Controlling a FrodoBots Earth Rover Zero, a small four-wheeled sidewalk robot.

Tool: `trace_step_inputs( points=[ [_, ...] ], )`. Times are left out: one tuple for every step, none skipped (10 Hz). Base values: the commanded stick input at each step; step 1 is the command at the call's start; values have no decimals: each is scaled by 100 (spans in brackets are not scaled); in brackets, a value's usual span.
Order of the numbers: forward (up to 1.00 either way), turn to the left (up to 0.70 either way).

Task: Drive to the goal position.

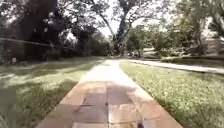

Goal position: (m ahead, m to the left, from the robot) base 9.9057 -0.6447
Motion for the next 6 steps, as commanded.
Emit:
trace_step_inputs(
  points=[
    [70, 0],
    [70, 0],
    [70, 0],
    [70, 0],
    [70, 0],
    [70, 0]
  ],
)
